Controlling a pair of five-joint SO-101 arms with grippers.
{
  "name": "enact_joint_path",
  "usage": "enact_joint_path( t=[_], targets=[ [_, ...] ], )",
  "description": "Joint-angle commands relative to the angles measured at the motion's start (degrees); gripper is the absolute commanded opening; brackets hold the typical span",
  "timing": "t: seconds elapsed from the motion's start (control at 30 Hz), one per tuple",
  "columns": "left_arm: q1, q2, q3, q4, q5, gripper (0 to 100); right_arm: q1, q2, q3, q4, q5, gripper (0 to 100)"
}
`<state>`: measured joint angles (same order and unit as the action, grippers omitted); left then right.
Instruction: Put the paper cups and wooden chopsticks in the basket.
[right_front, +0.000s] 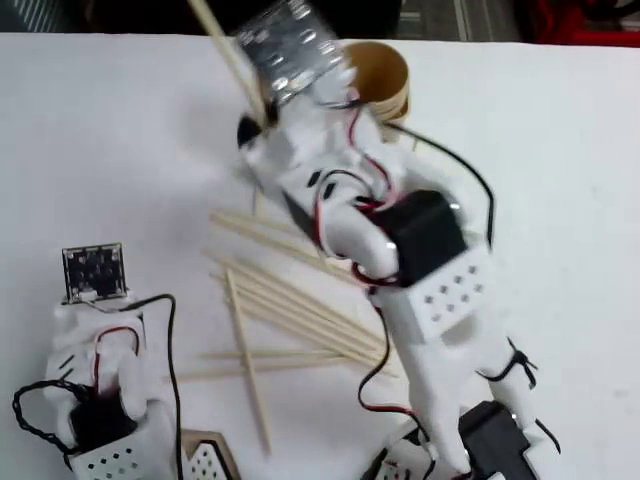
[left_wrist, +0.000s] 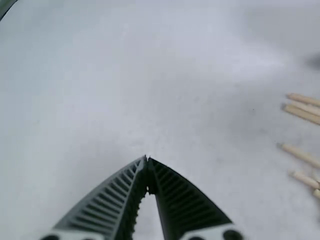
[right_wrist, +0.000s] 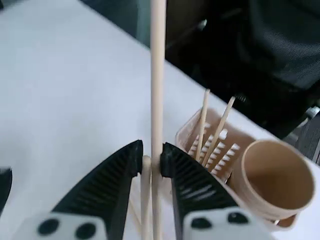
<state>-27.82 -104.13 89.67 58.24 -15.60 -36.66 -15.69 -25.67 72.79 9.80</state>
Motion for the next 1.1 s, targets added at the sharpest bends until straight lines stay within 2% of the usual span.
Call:
enact_joint_path(
  t=[0.0, 0.17, 0.47, 0.73, 1.07],
  targets=[
    [-0.3, -0.7, -0.3, -1.4, 0.4, 3, 2.1, -2.3, -6.2, -7.1, -2.2, 1.7],
    [-0.3, -0.7, -0.3, -1.4, 0.4, 3, 4.2, -2.2, -6.5, -18.4, -5.1, 1.7],
    [-0.3, -0.7, -0.3, -1.4, 0.4, 3, 8.5, 0.3, -6.2, -33.0, -5.0, 1.7],
    [-0.3, -0.7, -0.3, -1.4, 0.4, 3, 9.8, 11.8, -6.2, -40.0, -5.0, 1.8],
    [-0.3, -0.7, -0.3, -1.4, 0.4, 3, 10.9, 24.0, -6.2, -39.9, -5.1, 1.8]
  ],
)
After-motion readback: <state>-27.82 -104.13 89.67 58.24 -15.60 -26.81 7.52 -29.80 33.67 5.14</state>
